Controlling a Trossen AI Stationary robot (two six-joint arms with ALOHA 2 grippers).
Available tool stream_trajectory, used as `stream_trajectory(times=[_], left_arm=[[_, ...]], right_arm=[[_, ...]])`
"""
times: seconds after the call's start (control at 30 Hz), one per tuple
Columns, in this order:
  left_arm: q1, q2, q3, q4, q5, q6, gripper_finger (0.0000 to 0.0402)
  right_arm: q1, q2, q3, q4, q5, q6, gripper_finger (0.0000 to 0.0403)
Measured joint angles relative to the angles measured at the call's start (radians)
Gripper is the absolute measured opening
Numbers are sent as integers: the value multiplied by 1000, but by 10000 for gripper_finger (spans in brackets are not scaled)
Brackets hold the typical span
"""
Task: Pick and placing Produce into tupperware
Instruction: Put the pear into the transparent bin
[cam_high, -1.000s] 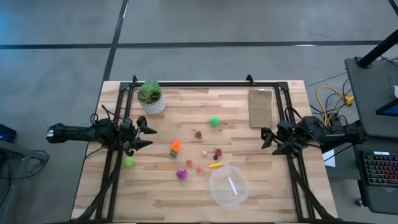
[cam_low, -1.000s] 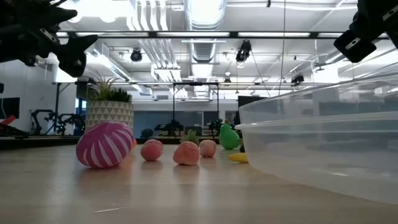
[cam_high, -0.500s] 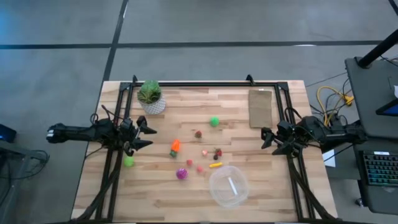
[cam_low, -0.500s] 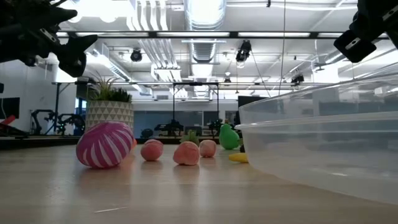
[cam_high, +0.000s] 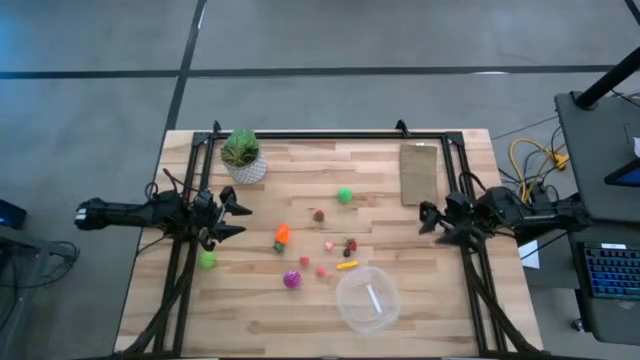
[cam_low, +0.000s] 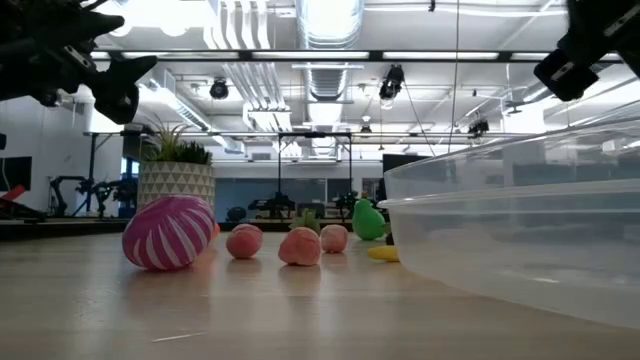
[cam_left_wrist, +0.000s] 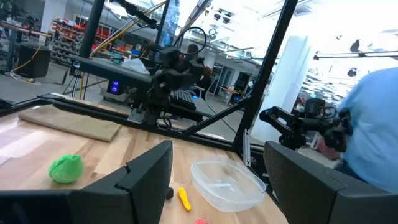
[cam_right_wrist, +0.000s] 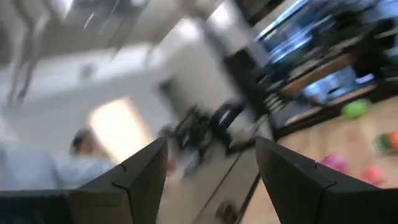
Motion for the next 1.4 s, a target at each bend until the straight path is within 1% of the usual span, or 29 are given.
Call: stream_trajectory(times=[0.13, 0.2, 0.33, 0.37, 0.4, 0.43, 0.47, 0.5, 0.53, 0.57, 0.6, 0.67, 0.7, 0.8, 0.93, 1.0, 1.07, 1.13, 1.23, 1.27, 1.3, 1.37, 1.4], left_arm=[[0, 0, 0, 0, 0, 0, 240], [0, 0, 0, 0, 0, 0, 240], [0, 0, 0, 0, 0, 0, 240], [0, 0, 0, 0, 0, 0, 240], [0, 0, 0, 0, 0, 0, 240], [0, 0, 0, 0, 0, 0, 240], [0, 0, 0, 1, -1, 0, 240], [0, 0, 0, 1, -2, 0, 240], [0, 0, 0, 1, -2, 0, 240], [0, 0, 0, 2, -2, 0, 240], [0, 0, 0, 3, -2, -1, 240], [0, 0, 0, 21, -2, 0, 240], [0, 0, 0, 34, -2, 0, 240], [0, 1, 0, 40, -2, 0, 240], [0, 0, 0, 94, -2, 0, 240], [0, 0, 0, 125, -3, 0, 240], [0, 0, 0, 149, -2, -1, 240], [0, -1, 0, 158, -3, -1, 240], [0, -1, 0, 229, -2, -2, 240], [0, 0, 0, 246, -3, -2, 240], [0, 0, 0, 266, -3, -2, 240], [0, 0, 0, 316, -4, -2, 240], [0, -1, 0, 331, -3, -2, 240]], right_arm=[[0, 0, 0, 33, 369, 261, 235], [-1, -2, 0, 29, 535, 376, 235], [0, -2, 0, 32, 785, 645, 235], [0, -2, 0, 35, 828, 732, 235], [0, -2, 0, 29, 879, 763, 235], [0, 0, 0, 13, 921, 733, 235], [-1, 7, 0, -1, 941, 650, 235], [-1, 16, 0, -10, 932, 524, 235], [-1, 22, 0, -10, 891, 383, 235], [0, 27, 0, 2, 847, 276, 235], [0, 32, 0, 19, 815, 222, 235], [0, 34, 0, 62, 803, 272, 235], [0, 34, 0, 90, 833, 289, 235], [-1, 33, 1, 149, 1003, 299, 235], [0, 26, 0, 194, 1142, 250, 235], [0, 25, 1, 204, 1147, 250, 235], [0, 44, 17, 197, 1147, 176, 235], [-1, 97, 74, 170, 1122, 98, 235], [0, 239, 215, 68, 1032, -109, 235], [0, 291, 273, 32, 1033, -177, 235], [0, 340, 338, -8, 1060, -220, 235], [-3, 428, 480, -189, 1114, -264, 235], [-9, 477, 558, -330, 1110, -280, 235]])
